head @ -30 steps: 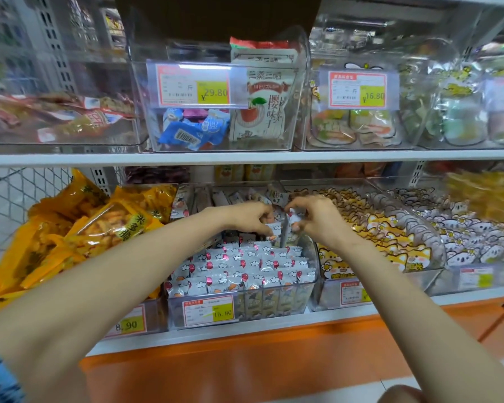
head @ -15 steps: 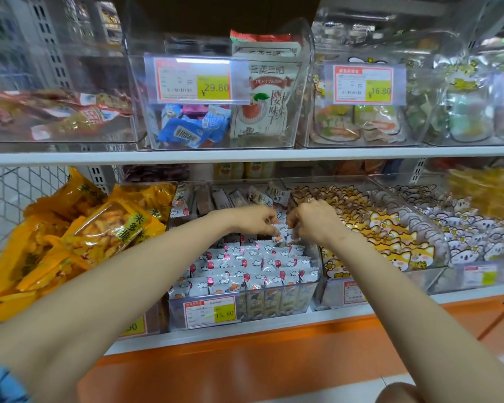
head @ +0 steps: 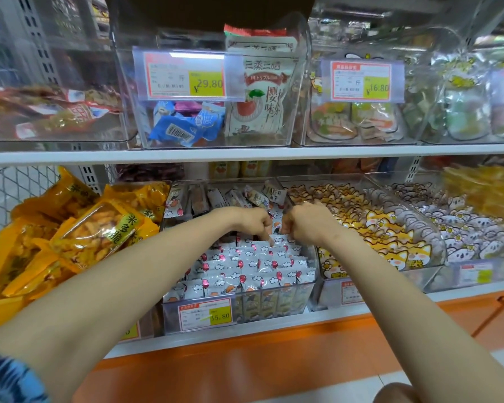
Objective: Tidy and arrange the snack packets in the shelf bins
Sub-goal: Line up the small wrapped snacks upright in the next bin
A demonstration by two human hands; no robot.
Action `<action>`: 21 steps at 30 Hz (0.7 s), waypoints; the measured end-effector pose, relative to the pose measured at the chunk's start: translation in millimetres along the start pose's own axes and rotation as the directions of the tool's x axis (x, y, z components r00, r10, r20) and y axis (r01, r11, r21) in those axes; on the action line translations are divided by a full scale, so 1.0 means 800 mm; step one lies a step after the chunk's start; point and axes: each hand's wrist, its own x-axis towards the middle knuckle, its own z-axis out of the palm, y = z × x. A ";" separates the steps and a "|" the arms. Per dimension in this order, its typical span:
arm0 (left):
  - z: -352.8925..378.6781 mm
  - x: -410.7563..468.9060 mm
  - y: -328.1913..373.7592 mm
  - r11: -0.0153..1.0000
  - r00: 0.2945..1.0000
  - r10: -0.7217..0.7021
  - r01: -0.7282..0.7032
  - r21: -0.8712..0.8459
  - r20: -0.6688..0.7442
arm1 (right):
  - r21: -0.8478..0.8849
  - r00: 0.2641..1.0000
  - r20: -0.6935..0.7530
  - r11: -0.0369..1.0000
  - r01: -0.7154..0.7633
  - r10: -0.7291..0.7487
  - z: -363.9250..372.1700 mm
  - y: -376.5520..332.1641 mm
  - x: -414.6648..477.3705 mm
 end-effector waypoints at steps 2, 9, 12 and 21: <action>-0.001 -0.001 0.001 1.000 1.000 0.007 -0.007 -0.004 -0.001 | -0.013 1.000 0.011 1.000 0.007 -0.007 -0.002 -0.001 0.001; -0.031 -0.047 -0.010 0.995 0.996 0.042 -0.048 -0.082 -0.083 | -0.086 0.999 -0.035 0.996 0.008 -0.011 0.003 -0.002 -0.004; -0.038 -0.064 -0.016 0.999 0.996 0.051 -0.052 -0.013 -0.066 | -0.084 0.998 -0.063 0.996 0.000 -0.005 0.004 -0.001 -0.004; -0.019 -0.057 -0.019 0.948 0.996 0.062 -0.037 0.316 -0.068 | -0.118 0.978 -0.135 0.982 0.144 -0.159 0.002 -0.007 -0.002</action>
